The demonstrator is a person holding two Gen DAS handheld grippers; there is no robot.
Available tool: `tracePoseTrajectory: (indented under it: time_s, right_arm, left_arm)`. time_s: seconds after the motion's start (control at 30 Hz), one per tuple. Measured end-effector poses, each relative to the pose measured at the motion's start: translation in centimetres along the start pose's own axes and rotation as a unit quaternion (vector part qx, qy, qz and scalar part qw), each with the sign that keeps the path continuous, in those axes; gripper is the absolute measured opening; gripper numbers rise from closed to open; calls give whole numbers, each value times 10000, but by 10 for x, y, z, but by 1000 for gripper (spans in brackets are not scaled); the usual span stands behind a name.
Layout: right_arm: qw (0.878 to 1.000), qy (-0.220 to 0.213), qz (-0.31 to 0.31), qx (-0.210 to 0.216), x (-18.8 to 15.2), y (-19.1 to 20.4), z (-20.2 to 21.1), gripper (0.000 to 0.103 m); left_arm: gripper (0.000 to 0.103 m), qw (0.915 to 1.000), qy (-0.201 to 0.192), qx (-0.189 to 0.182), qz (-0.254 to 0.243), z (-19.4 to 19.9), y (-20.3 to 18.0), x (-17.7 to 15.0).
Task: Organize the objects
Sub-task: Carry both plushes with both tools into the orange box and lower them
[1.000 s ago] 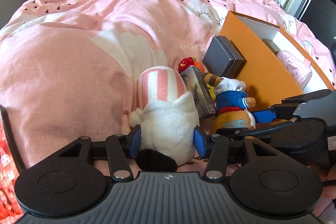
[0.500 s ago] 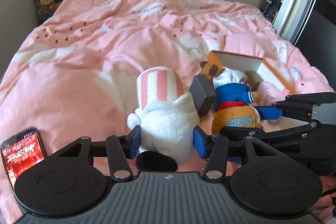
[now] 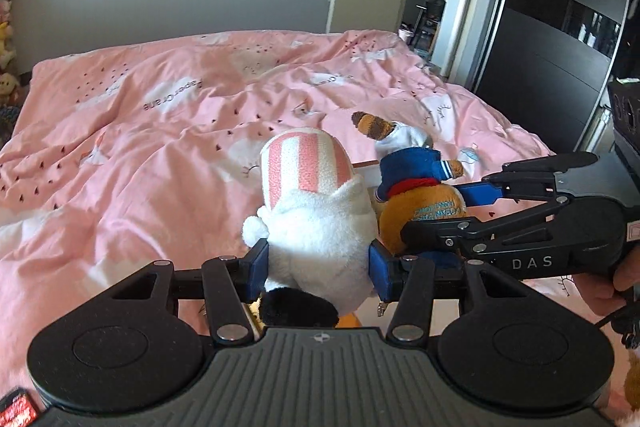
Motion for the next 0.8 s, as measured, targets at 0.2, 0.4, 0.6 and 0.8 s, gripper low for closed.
tracePoseTrajectory:
  time_s: [0.2, 0.4, 0.6, 0.8]
  right_arm:
    - [9973, 647, -273, 194, -15, -48, -38, 54]
    - [9910, 1237, -357, 371, -41, -75, -83, 54]
    - [9849, 1634, -97, 566, -53, -87, -113, 54]
    - [9796, 1843, -32, 796, -62, -97, -138, 54]
  left_arm:
    - [58, 9968, 669, -354, -266, -61, -22, 6]
    - [58, 9889, 1322, -250, -630, -114, -35, -2]
    - [58, 9800, 1754, -24, -938, -153, -42, -7]
    - [59, 9695, 2183, 256, -1084, -184, -43, -9]
Point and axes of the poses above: each gripper's, at about its wrist camera, not at the fingertips, and z roughly against the way its jaws point, y to its left, x to its top, the point moved 2 cm from there along -z, roughly the way its jaws point, and after that the axes turned 4 degrees about -y, right-handed, at the moved point
